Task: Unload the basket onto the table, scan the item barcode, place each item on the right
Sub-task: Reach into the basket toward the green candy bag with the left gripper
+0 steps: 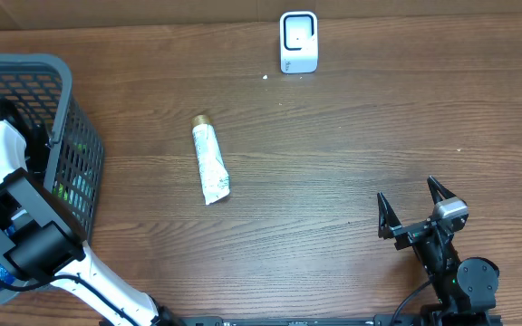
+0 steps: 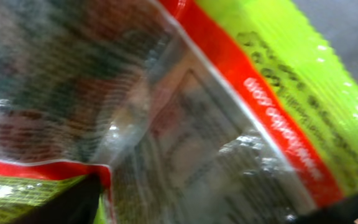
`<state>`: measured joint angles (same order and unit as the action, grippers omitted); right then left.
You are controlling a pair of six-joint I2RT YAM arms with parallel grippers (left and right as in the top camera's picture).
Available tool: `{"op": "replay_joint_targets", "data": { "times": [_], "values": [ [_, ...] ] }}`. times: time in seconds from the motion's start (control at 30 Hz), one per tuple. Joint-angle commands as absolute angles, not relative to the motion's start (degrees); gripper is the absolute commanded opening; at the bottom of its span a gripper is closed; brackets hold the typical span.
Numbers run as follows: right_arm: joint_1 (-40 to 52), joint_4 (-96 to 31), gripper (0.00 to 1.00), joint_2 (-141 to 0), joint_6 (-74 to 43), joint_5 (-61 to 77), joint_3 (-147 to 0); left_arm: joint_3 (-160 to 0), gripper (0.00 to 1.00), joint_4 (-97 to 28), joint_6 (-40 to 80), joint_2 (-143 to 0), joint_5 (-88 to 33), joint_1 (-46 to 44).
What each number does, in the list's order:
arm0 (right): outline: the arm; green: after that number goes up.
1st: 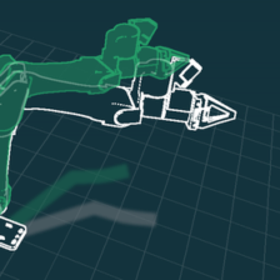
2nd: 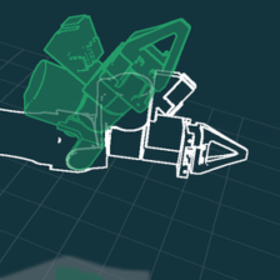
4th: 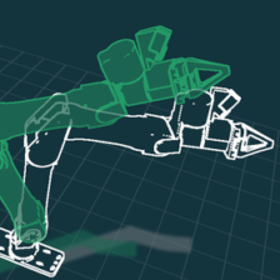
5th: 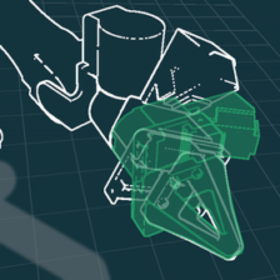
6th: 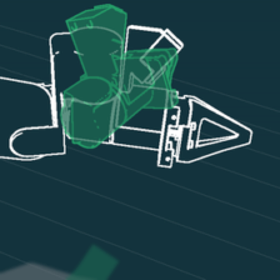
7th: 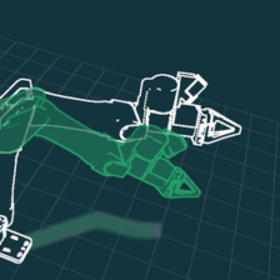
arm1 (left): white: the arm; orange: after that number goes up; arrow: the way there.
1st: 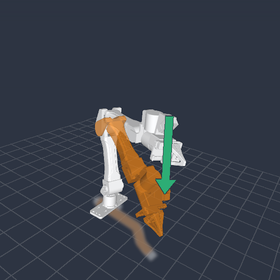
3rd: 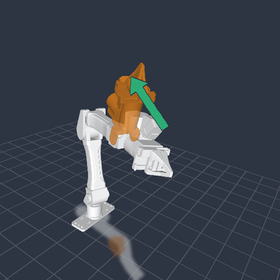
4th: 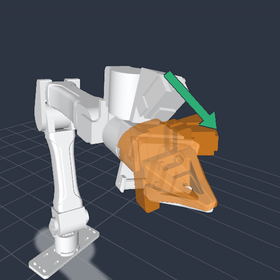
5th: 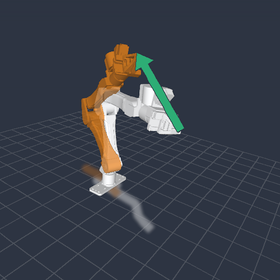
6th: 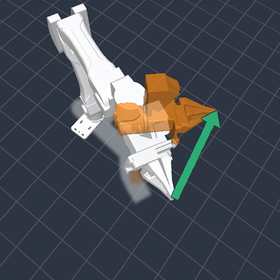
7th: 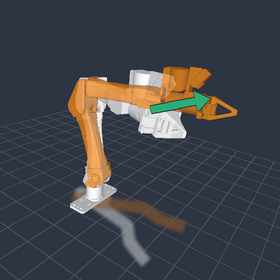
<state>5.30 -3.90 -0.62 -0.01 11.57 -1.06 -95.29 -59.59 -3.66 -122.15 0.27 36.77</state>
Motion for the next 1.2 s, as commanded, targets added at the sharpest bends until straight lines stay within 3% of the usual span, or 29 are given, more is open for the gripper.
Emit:
{"op": "replay_joint_targets", "data": {
  "times": [0.0,0.03,0.07,0.37,0.9,0.93,0.97,1.03,1.1,1.17],
  "values": [
    [5.6,-3.6,1.00,-0.2,-0.2,11.4,-0.4,-95.2,0.40,-58.8,-2.8,-125.7,1.6,36.7],
    [5.6,-3.6,1.00,-0.2,-0.2,11.4,-0.4,-95.2,0.14,-58.7,-1.7,-125.7,2.9,36.7],
    [5.6,-3.6,1.00,-0.2,-0.2,11.4,-0.4,-95.2,0.04,-58.7,-0.5,-125.7,3.9,36.7],
    [5.6,-3.6,1.00,-0.2,-0.2,11.4,-0.4,-100.6,0.04,-64.5,8.3,-123.2,5.3,36.7],
    [5.6,-3.6,1.00,-0.2,-0.2,11.4,-0.4,-103.7,0.04,-69.6,13.9,-97.3,7.8,36.7],
    [5.6,-3.6,1.00,-0.2,-0.2,11.4,-0.4,-103.5,0.16,-69.5,13.8,-97.7,8.2,36.7],
    [5.6,-3.6,1.00,-0.2,-0.2,11.4,-0.4,-103.4,0.44,-69.2,13.4,-98.2,8.3,36.7],
    [5.6,-3.6,1.00,-0.2,-0.2,11.4,-0.4,-103.1,0.80,-68.4,11.6,-100.1,8.3,36.8],
    [5.6,-3.6,1.00,-0.2,-0.2,11.4,-0.4,-103.1,0.91,-67.5,9.9,-102.8,8.3,36.8],
    [5.6,-3.6,1.00,-0.2,-0.2,11.4,-0.4,-103.1,0.94,-66.7,8.3,-105.9,7.9,36.8]
  ]
}}
